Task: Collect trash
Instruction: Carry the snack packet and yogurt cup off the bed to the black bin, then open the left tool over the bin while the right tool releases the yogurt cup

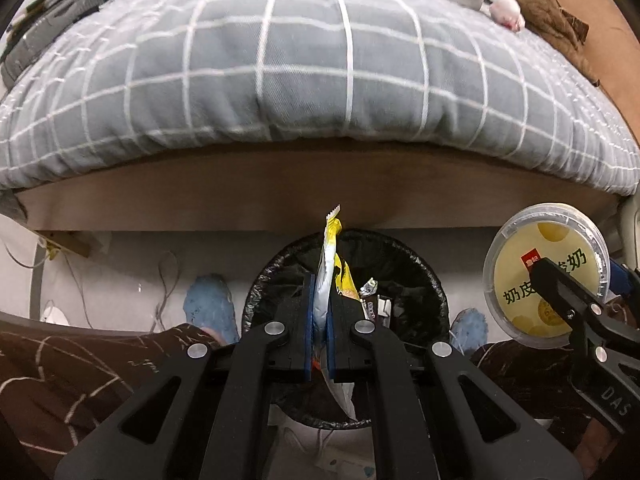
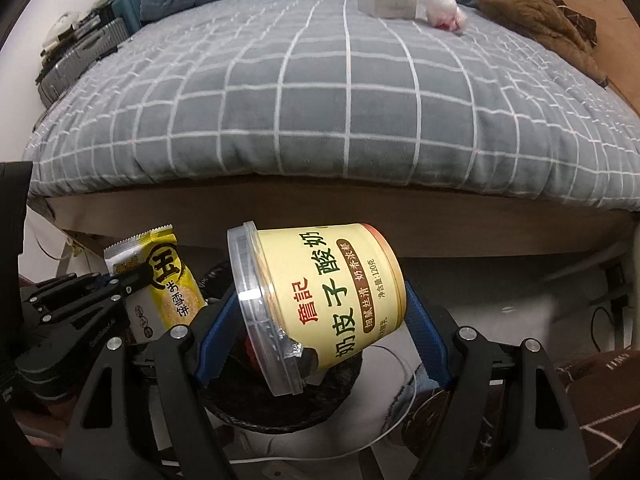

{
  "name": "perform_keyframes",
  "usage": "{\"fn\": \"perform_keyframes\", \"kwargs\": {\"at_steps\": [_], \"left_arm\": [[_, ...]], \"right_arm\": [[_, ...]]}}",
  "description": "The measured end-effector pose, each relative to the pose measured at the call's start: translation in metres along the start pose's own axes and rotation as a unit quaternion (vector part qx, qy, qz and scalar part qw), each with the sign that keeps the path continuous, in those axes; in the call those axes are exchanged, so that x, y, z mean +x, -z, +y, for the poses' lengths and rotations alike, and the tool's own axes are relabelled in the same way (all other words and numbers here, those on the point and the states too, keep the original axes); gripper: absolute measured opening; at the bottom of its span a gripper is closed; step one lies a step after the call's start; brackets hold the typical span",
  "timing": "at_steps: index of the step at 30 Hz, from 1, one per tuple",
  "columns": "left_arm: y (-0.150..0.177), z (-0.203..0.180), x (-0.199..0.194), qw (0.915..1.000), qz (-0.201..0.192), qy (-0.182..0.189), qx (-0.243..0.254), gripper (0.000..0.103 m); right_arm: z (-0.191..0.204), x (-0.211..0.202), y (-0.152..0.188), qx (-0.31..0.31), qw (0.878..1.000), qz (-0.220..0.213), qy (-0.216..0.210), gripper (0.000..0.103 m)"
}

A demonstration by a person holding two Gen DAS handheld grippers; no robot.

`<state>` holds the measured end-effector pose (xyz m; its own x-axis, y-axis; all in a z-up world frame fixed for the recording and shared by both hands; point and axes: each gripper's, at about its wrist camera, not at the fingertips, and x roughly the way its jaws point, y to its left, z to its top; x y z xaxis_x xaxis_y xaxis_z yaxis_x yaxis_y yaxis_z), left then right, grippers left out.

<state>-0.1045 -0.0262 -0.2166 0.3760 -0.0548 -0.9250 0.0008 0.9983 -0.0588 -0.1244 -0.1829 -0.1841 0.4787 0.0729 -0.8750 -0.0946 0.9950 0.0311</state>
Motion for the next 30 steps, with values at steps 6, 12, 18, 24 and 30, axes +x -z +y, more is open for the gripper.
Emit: {"fn": "perform_keyframes", "kwargs": {"at_steps": [6, 12, 18, 24, 30], "left_arm": [[0.0, -0.006, 0.028, 0.9996, 0.023, -0.006, 0.012, 0.004], [0.001, -0.016, 0.043, 0.999, 0.036, -0.006, 0.025, 0.006], [0.003, -0.012, 0.045, 0.999, 0.035, -0.013, 0.026, 0.047], [0.006, 0.005, 0.04, 0.9993, 0.03, -0.018, 0.012, 0.062], [0.006, 0.03, 0.029, 0.9996, 0.013, -0.024, -0.005, 0.082]], "right_arm": [[-0.013, 0.018, 0.004, 0.002, 1.0, 0.02, 0.012, 0.074], [-0.022, 0.028, 0.007, 0.009, 0.999, 0.035, 0.017, 0.074], [-0.018, 0.034, 0.008, 0.006, 0.999, 0.037, 0.013, 0.074], [-0.005, 0.039, 0.007, -0.004, 0.999, 0.041, 0.002, 0.074], [0.015, 0.043, 0.002, -0.019, 0.999, 0.043, -0.01, 0.074]]}}
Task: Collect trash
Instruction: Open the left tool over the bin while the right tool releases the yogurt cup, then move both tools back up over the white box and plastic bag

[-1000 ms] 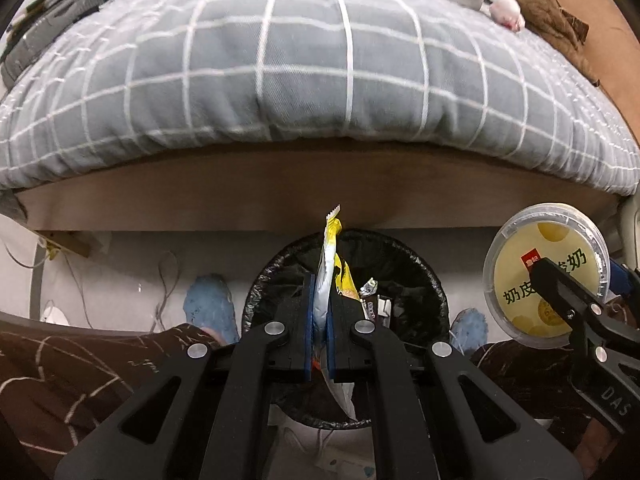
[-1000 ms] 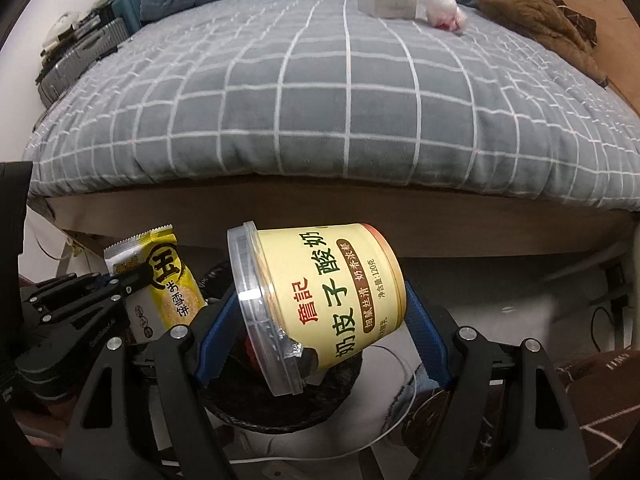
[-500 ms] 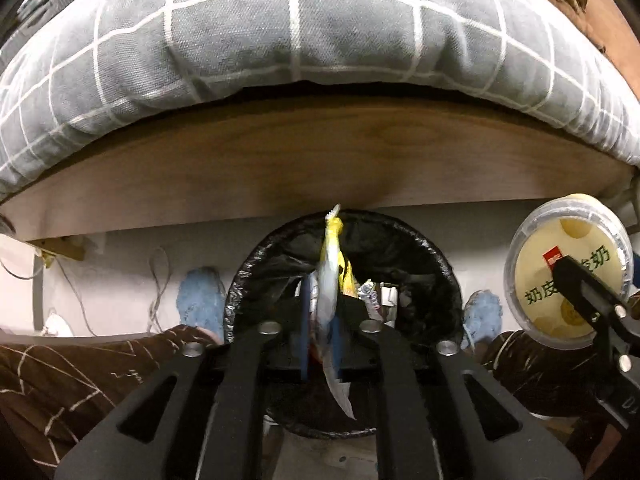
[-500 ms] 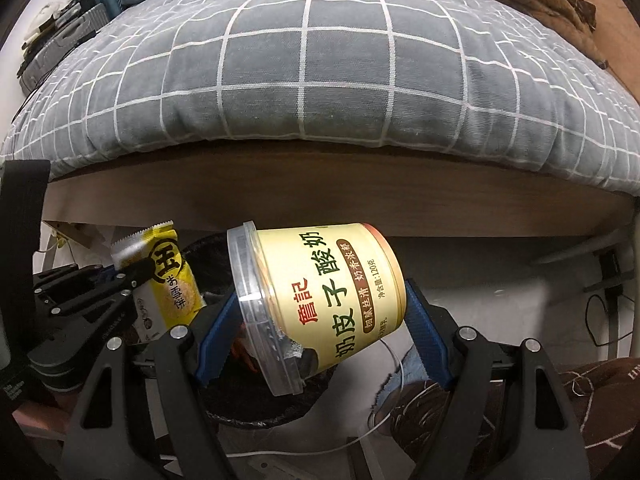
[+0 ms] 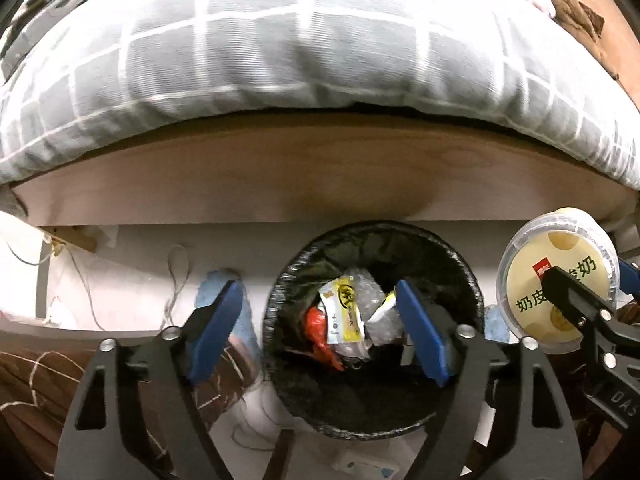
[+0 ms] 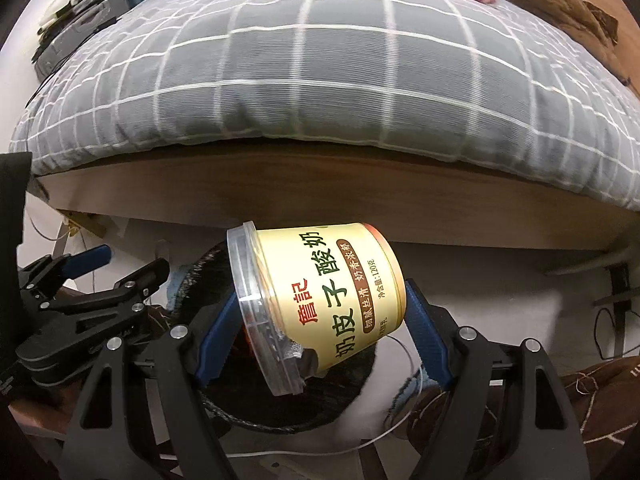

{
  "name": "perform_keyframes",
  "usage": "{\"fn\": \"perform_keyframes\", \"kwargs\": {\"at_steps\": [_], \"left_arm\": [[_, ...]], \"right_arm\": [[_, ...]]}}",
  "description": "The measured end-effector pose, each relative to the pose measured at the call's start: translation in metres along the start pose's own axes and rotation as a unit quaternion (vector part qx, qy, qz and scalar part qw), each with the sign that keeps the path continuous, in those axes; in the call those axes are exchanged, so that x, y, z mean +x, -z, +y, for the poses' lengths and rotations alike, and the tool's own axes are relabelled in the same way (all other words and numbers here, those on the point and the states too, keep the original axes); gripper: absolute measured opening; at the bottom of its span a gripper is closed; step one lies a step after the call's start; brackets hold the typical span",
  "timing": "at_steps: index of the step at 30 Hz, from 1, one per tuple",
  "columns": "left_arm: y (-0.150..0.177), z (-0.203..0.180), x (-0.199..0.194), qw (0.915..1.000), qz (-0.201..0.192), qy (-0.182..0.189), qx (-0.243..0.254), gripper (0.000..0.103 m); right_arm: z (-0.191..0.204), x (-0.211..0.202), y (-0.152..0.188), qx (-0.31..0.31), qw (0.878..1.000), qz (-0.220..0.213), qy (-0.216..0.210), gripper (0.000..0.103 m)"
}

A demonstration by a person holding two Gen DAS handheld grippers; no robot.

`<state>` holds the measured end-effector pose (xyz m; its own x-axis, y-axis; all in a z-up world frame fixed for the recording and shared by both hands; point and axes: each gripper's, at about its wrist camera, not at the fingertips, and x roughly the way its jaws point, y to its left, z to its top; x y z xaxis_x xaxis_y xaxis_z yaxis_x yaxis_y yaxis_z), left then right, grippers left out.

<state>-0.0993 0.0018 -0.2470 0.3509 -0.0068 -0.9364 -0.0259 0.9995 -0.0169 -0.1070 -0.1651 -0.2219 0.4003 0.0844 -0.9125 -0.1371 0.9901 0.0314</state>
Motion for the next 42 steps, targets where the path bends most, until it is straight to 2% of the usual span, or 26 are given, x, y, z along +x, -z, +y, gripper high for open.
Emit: {"fn": "perform_keyframes", "kwargs": {"at_steps": [5, 10, 17, 19, 21, 24, 32, 42], "left_arm": [[0.0, 0.023, -0.01, 0.9997, -0.016, -0.015, -0.014, 0.097], [0.001, 0.039, -0.009, 0.9994, -0.008, -0.019, -0.029, 0.097], [0.003, 0.042, -0.008, 0.9994, -0.003, -0.026, -0.023, 0.097], [0.003, 0.042, -0.009, 0.9993, -0.003, -0.028, -0.022, 0.097], [0.003, 0.042, -0.008, 0.9993, -0.004, -0.028, -0.023, 0.097], [0.003, 0.041, -0.01, 0.9993, -0.007, -0.029, -0.023, 0.097], [-0.005, 0.03, -0.03, 0.9993, -0.032, -0.017, -0.014, 0.097], [-0.019, 0.013, -0.083, 0.9951, -0.099, -0.001, -0.004, 0.097]], "right_arm": [[0.017, 0.006, -0.003, -0.009, 1.0, 0.01, -0.006, 0.074], [0.032, 0.012, -0.003, -0.018, 1.0, 0.019, -0.01, 0.074], [0.049, 0.021, -0.002, -0.026, 0.999, 0.031, -0.007, 0.075], [0.058, 0.027, -0.003, -0.026, 0.999, 0.032, -0.004, 0.08], [0.059, 0.025, -0.005, -0.025, 0.999, 0.024, -0.002, 0.089], [0.061, 0.021, -0.007, -0.028, 1.0, 0.009, 0.012, 0.095], [0.039, -0.011, -0.014, -0.017, 0.999, -0.039, 0.028, 0.095], [0.009, -0.074, -0.028, 0.007, 0.992, -0.116, 0.049, 0.095]]}}
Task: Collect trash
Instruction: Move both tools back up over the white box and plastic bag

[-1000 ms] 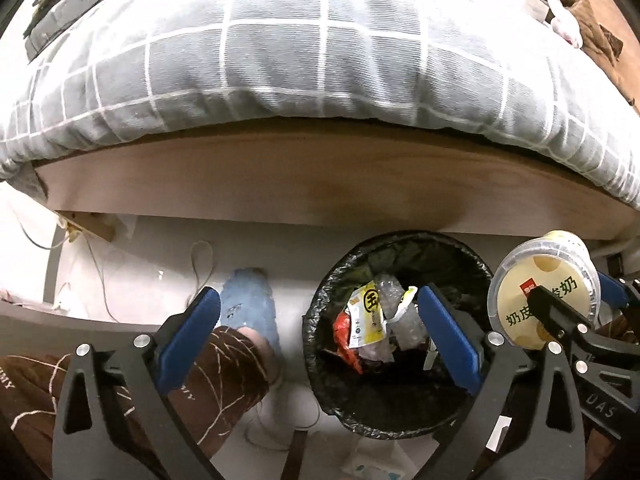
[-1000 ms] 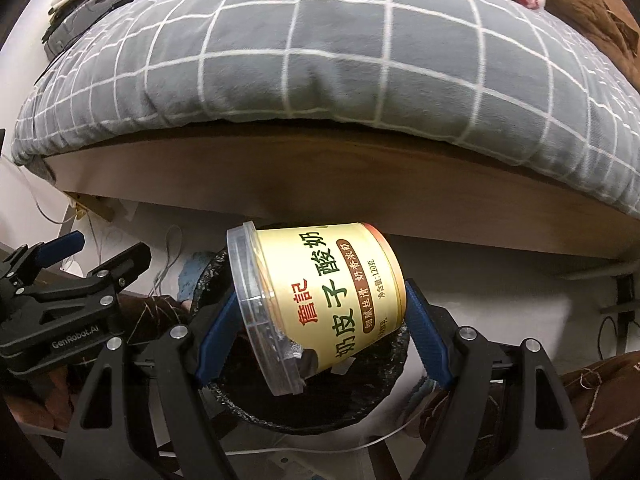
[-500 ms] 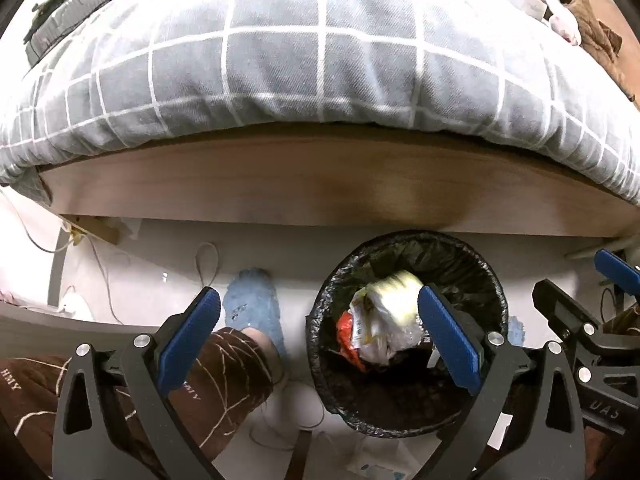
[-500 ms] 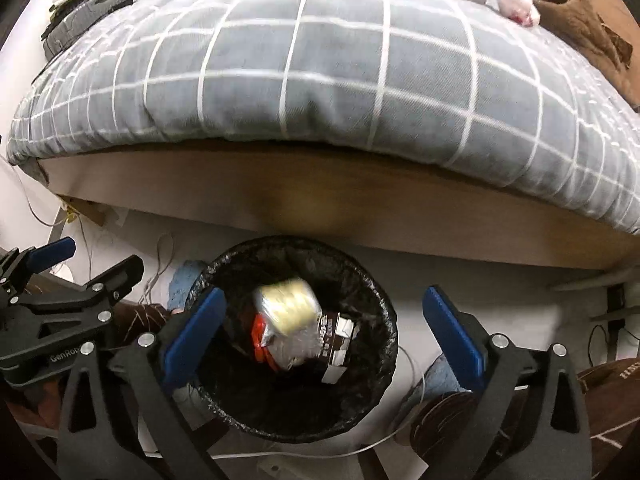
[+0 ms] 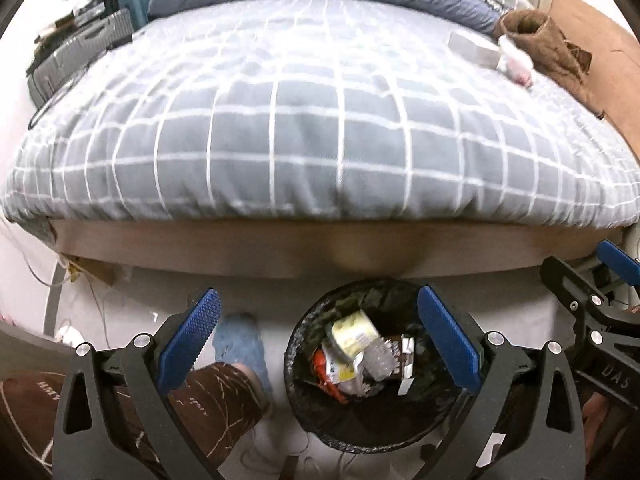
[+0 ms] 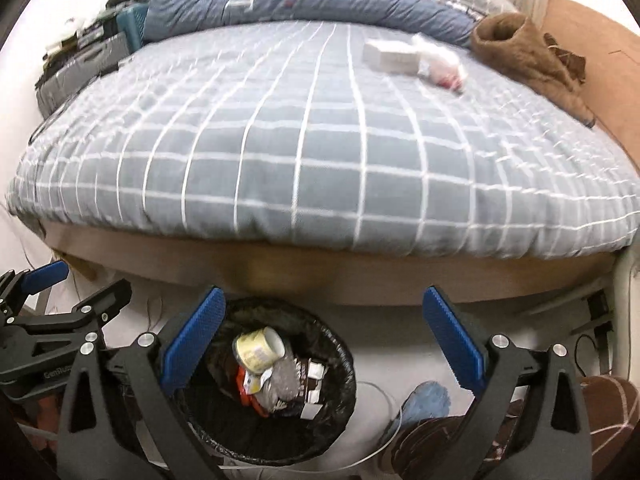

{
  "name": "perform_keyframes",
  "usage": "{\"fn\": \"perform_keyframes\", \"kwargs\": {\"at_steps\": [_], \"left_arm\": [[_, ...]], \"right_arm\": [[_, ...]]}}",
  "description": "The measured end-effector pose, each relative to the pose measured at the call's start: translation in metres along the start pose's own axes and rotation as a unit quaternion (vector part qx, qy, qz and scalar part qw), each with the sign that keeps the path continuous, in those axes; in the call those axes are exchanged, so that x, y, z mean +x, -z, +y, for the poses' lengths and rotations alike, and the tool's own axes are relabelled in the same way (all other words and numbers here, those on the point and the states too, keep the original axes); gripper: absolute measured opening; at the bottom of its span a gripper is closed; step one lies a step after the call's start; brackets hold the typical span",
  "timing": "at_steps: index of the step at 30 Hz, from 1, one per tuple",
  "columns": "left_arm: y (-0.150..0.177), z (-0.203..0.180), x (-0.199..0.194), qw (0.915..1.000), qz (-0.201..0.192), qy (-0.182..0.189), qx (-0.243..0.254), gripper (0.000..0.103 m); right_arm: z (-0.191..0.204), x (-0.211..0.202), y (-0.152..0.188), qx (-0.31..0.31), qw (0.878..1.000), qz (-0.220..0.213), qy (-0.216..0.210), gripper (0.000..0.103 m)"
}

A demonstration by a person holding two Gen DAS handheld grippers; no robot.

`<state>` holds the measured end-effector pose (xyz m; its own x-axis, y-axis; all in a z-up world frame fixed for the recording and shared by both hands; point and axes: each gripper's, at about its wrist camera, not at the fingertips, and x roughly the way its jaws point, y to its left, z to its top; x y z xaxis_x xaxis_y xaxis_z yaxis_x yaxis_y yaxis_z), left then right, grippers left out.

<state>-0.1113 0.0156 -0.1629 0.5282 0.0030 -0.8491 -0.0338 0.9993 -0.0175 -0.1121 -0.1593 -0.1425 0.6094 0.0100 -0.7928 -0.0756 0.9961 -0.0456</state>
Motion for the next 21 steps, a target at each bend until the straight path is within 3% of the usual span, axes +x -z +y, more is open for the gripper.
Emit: {"fn": "perform_keyframes", "kwargs": {"at_steps": [10, 21], "left_arm": [[-0.033, -0.03, -0.046, 0.9981, -0.057, 0.012, 0.018, 0.097], [-0.099, -0.057, -0.07, 0.9951, -0.092, 0.028, 0.024, 0.097]], "right_arm": [[-0.039, -0.041, -0.028, 0.024, 0.998, -0.051, 0.036, 0.095], [-0.085, -0.068, -0.078, 0.037, 0.994, -0.091, 0.055, 0.095]]}}
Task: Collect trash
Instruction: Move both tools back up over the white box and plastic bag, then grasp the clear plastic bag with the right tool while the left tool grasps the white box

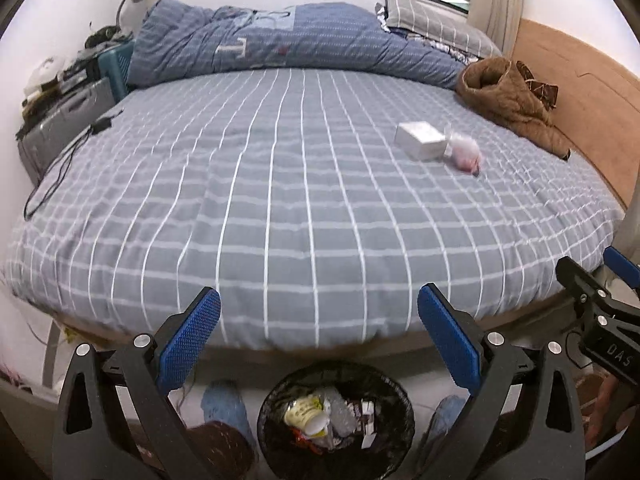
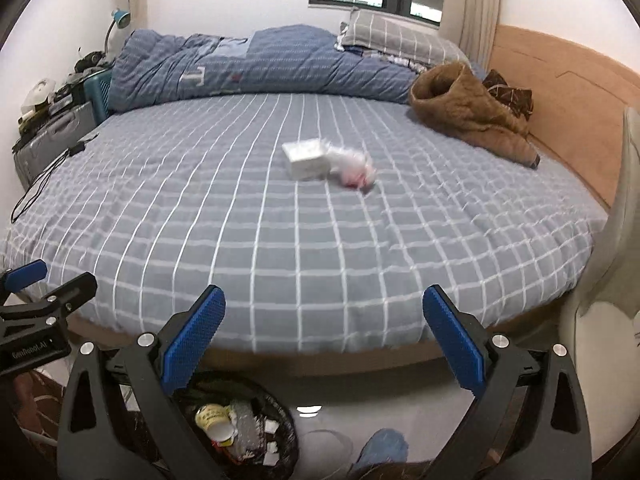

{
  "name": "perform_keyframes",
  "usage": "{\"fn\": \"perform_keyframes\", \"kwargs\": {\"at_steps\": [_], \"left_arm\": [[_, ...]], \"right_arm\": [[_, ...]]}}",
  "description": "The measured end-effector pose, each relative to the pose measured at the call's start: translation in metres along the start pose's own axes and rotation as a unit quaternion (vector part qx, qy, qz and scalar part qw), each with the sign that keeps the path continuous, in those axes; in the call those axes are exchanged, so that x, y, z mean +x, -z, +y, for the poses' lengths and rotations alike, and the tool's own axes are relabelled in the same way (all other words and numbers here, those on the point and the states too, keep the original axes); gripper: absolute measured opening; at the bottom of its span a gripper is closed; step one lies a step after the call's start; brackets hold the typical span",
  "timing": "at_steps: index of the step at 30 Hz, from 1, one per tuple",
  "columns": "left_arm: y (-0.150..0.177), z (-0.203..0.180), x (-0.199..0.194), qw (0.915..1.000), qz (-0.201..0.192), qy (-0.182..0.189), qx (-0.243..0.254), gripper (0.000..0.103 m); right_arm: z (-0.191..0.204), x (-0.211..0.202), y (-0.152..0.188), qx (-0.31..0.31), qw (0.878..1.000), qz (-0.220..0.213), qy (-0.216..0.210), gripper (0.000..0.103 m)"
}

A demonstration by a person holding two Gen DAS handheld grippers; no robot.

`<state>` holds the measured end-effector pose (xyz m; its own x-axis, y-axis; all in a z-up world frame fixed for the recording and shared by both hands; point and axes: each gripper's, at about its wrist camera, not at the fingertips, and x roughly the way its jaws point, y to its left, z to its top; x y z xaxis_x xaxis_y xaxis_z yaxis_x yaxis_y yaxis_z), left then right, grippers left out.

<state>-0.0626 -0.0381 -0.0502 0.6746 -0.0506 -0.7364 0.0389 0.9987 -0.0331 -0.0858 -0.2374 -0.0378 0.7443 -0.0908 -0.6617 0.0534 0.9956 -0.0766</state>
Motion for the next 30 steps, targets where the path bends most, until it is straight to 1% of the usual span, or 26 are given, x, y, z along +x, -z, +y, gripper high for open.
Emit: {"fn": "perform_keyframes", "kwargs": {"at_steps": [5, 9, 12, 15, 20, 25, 27, 30], "left_arm": [[-0.032, -0.01, 0.008, 0.9999, -0.009, 0.006, 0.003, 0.097], [-0.059, -0.019, 0.023, 0.9998, -0.013, 0.012, 0.007, 0.097], [-0.078, -0.023, 0.041, 0.9997, -0.008, 0.02, 0.007, 0.097], [-0.096, -0.032, 0.059, 0.9996, -0.011, 0.019, 0.016, 0.097], [-0.125, -0.046, 0.096, 0.9992, -0.009, 0.026, 0.03, 0.097], [-0.156, -0.06, 0.142, 0.9984, -0.009, 0.026, 0.049, 0.097], [-0.167, -0.068, 0.159, 0.9977, -0.01, 0.025, 0.062, 0.097], [-0.179, -0.078, 0.186, 0.9967, -0.009, 0.03, 0.074, 0.097]], "right_arm": [[-0.016, 0.011, -0.03, 0.001, 1.0, -0.011, 0.005, 0.095], [-0.024, 0.028, -0.052, 0.0, 1.0, -0.011, 0.008, 0.095], [-0.029, 0.048, -0.066, -0.003, 1.0, -0.007, 0.007, 0.095], [-0.032, 0.071, -0.079, -0.004, 1.0, -0.001, 0.006, 0.095], [-0.038, 0.119, -0.102, 0.001, 1.0, 0.008, -0.002, 0.095], [-0.042, 0.173, -0.119, 0.0, 1.0, 0.025, -0.012, 0.089], [-0.043, 0.193, -0.123, -0.005, 0.999, 0.034, -0.016, 0.084], [-0.044, 0.215, -0.126, -0.007, 0.999, 0.042, -0.02, 0.08]]}}
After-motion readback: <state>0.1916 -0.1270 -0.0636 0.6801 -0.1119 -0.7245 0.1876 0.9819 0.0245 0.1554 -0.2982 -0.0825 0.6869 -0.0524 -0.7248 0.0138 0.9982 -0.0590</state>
